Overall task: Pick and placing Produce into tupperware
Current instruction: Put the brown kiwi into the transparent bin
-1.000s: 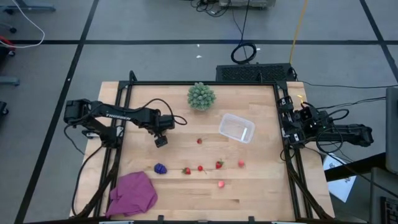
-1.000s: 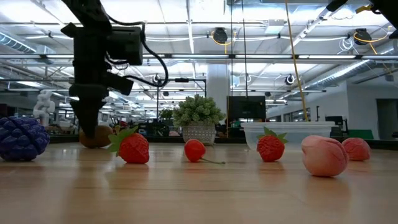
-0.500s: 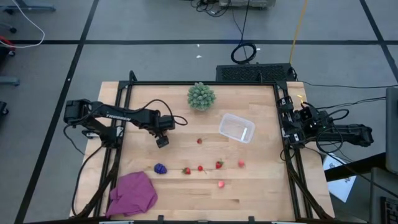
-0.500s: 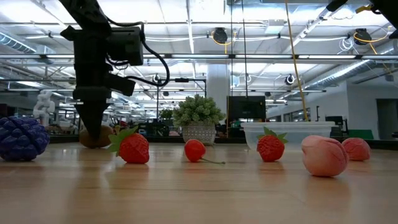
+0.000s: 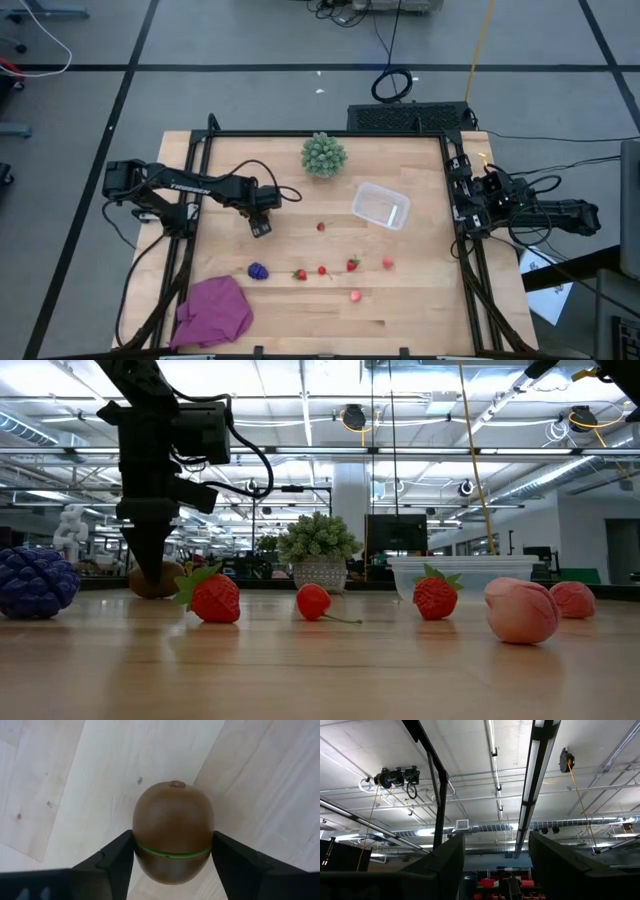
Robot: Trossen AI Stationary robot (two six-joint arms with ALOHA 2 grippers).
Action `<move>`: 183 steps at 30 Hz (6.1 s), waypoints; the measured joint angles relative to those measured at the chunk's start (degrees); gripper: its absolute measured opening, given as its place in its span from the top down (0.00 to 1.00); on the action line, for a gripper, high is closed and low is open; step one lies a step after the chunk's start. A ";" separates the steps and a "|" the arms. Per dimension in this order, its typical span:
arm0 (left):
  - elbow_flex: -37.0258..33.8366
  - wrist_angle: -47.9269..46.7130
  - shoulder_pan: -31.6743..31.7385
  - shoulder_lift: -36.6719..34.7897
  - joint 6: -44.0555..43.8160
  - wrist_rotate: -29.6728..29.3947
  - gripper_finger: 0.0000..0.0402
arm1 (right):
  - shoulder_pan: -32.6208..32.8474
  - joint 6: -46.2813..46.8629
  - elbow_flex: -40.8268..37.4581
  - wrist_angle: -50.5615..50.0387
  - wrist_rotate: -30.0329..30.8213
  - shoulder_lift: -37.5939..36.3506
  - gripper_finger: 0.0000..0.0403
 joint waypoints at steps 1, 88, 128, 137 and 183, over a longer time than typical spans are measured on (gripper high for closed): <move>0.00 0.02 0.00 0.00 0.07 0.00 0.43 | 0.00 0.00 0.00 0.00 0.00 0.00 0.48; 48.60 32.84 -1.99 31.09 19.71 9.04 0.37 | -0.07 -20.04 -0.02 -34.00 43.07 -0.94 0.48; 48.52 38.93 0.39 34.73 18.70 12.00 0.37 | -0.02 3.67 -0.02 -52.85 40.46 -1.29 0.41; 48.52 38.25 0.26 34.73 13.27 22.64 0.37 | 0.00 12.63 -0.02 -52.68 27.01 -1.27 0.26; 48.54 29.57 -3.61 24.94 15.71 24.87 0.37 | 0.72 14.87 0.00 -36.58 6.14 8.55 0.23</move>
